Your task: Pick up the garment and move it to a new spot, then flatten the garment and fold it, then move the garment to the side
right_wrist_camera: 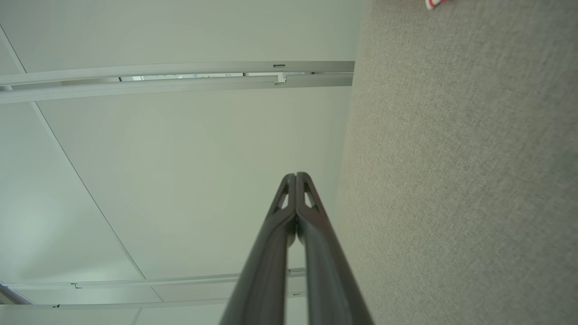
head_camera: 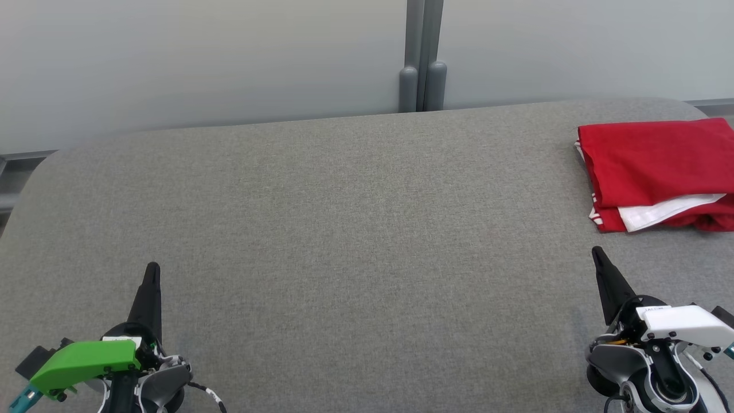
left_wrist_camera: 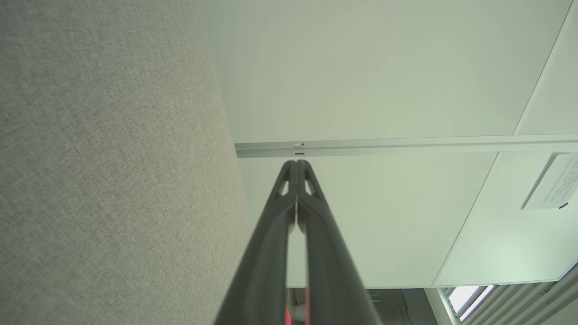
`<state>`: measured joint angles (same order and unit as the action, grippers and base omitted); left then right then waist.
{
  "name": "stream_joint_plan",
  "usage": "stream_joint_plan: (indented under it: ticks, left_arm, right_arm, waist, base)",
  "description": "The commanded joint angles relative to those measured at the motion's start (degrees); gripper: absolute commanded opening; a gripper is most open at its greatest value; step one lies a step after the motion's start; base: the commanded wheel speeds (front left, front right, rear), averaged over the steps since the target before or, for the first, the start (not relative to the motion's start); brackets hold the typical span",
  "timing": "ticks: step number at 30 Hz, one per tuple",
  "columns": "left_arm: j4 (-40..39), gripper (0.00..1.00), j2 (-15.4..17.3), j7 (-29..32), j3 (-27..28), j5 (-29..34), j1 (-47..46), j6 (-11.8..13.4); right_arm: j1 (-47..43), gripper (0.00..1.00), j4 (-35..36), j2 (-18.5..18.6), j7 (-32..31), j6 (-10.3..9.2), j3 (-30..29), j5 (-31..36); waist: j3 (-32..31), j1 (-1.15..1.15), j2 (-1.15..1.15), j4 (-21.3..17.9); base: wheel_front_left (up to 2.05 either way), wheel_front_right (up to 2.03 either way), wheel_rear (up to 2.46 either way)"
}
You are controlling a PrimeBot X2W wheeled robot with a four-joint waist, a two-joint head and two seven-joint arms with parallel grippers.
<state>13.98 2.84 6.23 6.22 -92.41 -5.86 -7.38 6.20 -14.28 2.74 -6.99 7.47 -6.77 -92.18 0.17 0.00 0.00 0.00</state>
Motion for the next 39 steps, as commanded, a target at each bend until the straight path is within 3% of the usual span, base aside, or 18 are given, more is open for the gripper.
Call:
stream_joint_plan:
  ticks: [1,39]
  left_arm:
    - [-0.1,0.0,0.0,0.1,0.2,-0.1,-0.7,-0.3]
    - [-0.1,0.0,0.0,0.1,0.2,-0.1,-0.6,-0.3]
  right_arm:
    - [0.6,0.0,-0.1,0.3,-0.1,0.04,0.0,-0.3]
    - [0.6,0.0,-0.1,0.3,-0.1,0.04,0.0,-0.3]
  waist:
    - [0.0,0.0,0.0,0.0]
    - [0.0,0.0,0.0,0.0]
  base:
    - [0.0,0.0,0.0]
    - [0.0,0.0,0.0]
